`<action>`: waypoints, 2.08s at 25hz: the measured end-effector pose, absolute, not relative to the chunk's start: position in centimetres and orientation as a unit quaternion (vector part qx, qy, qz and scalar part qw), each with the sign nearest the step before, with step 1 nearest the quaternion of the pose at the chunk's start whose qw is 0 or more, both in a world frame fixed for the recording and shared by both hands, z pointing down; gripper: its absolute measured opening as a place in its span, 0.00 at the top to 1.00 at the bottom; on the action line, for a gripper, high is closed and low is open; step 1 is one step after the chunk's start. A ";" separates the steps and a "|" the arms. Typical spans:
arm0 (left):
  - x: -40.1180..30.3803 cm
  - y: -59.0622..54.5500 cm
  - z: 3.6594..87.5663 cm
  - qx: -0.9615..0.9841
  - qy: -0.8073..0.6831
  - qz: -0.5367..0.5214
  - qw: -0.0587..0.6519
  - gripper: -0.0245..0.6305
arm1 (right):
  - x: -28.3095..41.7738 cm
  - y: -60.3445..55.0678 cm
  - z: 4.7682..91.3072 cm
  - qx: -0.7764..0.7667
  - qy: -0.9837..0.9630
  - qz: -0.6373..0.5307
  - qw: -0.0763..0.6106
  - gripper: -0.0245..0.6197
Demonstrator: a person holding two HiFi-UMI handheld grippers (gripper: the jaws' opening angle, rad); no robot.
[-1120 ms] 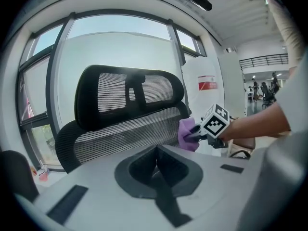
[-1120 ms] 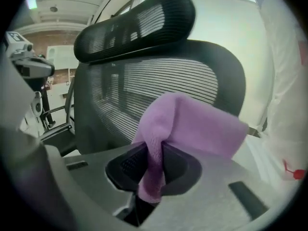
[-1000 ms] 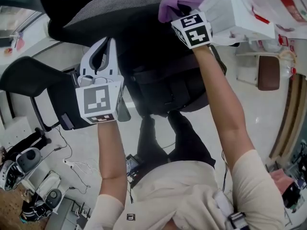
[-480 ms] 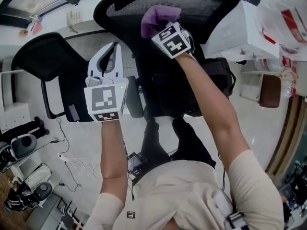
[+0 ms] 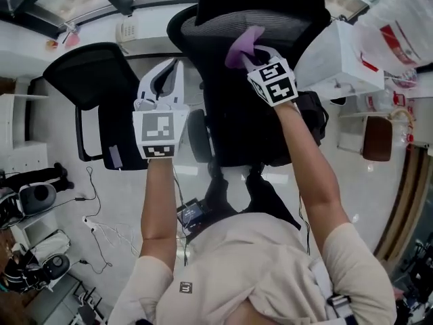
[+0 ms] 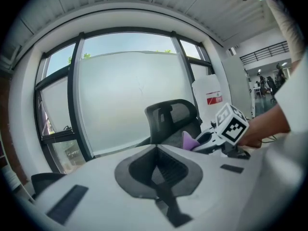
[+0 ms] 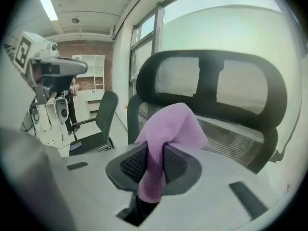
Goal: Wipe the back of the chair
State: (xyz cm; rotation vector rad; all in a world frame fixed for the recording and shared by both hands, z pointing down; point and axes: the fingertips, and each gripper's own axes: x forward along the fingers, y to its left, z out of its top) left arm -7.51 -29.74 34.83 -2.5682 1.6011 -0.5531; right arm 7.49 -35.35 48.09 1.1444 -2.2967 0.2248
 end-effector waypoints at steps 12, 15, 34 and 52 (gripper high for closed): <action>-7.2 -25.2 25.5 -0.850 0.492 -0.162 0.093 0.95 | 10.9 -27.8 30.6 0.478 -0.851 -0.011 0.219 0.88; -7.3 -23.8 23.8 -0.854 0.486 -0.156 0.103 0.95 | 11.7 -25.7 27.1 0.488 -0.848 -0.028 0.205 0.88; -7.5 -16.7 17.4 -0.868 0.463 -0.109 0.143 0.95 | 15.3 -14.4 17.3 0.537 -0.822 -0.079 0.169 0.89; -7.0 -15.5 17.3 -0.879 0.441 -0.103 0.147 0.95 | 15.6 -12.1 17.2 0.552 -0.811 -0.075 0.176 0.89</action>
